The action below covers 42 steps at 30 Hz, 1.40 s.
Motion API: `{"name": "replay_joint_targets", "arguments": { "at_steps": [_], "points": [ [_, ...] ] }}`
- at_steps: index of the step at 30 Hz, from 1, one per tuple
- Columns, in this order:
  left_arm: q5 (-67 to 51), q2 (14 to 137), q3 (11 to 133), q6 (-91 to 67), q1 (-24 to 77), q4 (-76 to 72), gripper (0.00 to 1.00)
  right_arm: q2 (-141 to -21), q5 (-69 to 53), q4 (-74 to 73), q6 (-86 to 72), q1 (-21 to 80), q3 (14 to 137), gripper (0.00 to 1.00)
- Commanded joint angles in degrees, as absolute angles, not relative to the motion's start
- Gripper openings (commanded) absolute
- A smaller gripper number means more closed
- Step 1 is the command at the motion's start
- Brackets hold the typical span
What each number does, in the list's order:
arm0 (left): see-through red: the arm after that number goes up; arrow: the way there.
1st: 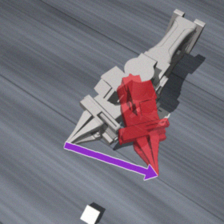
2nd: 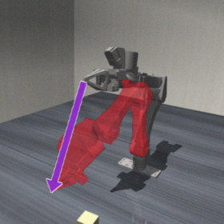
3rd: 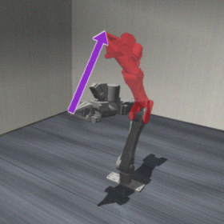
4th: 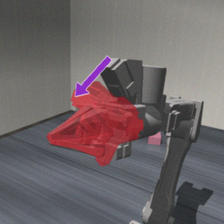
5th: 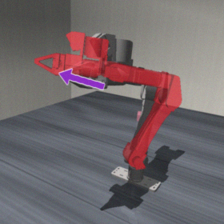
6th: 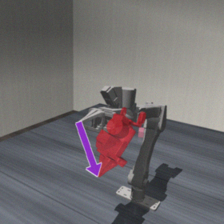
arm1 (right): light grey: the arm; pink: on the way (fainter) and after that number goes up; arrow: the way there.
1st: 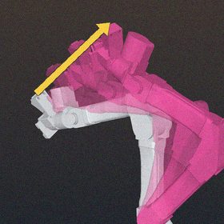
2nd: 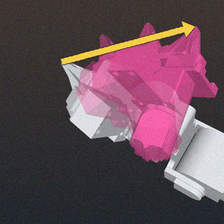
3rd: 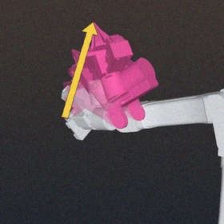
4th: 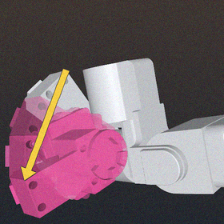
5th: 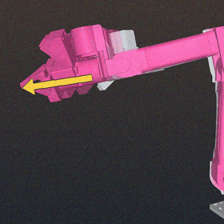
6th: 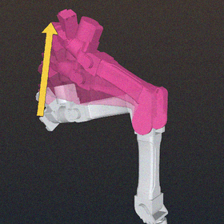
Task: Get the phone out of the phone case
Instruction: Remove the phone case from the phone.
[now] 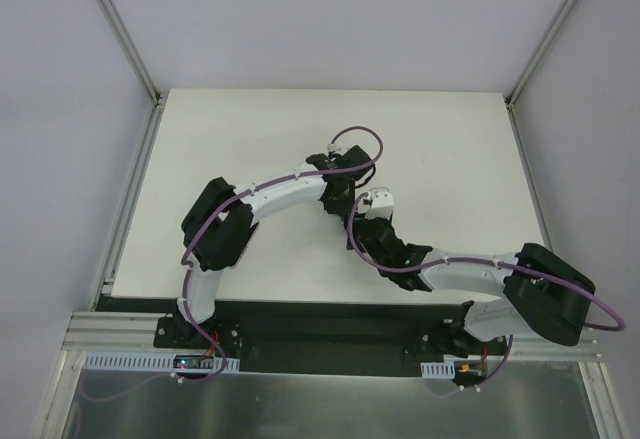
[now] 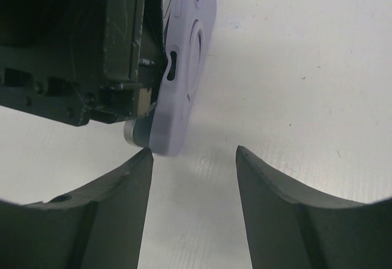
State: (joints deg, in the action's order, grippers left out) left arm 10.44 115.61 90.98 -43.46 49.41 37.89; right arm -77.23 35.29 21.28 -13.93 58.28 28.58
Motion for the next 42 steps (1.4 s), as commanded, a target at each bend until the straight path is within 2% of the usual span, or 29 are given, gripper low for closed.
{"name": "replay_joint_targets", "arguments": {
  "at_steps": [1, 15, 21, 23, 29, 32, 42],
  "points": [
    [8.0, 120.6, 86.4, -42.3, 49.7, 50.1, 0.00, -75.9, 36.1, 26.7, -14.9, 57.8, 30.5, 0.60],
    [7.6, 120.3, 86.5, -42.0, 49.6, 50.2, 0.00, -85.4, 43.4, 25.8, -14.3, 57.8, 35.4, 0.59],
    [7.6, 120.1, 86.3, -41.7, 49.5, 50.1, 0.00, -90.3, 43.2, 25.1, -16.1, 57.7, 35.7, 0.54],
    [7.6, 120.1, 86.0, -41.7, 49.4, 50.1, 0.00, -91.5, 43.0, 25.0, -17.0, 57.7, 35.2, 0.49],
    [7.6, 119.9, 85.2, -41.7, 49.1, 50.0, 0.00, -91.2, 41.1, 25.0, -20.5, 55.8, 32.5, 0.24],
    [7.8, 119.6, 84.9, -41.4, 49.0, 50.0, 0.00, -90.2, 40.6, 25.1, -21.6, 54.8, 31.1, 0.01],
    [9.4, 118.0, 81.1, -39.1, 47.5, 49.3, 0.00, -85.1, 35.2, 27.9, -21.9, 49.6, 23.9, 0.01]
  ]
}}
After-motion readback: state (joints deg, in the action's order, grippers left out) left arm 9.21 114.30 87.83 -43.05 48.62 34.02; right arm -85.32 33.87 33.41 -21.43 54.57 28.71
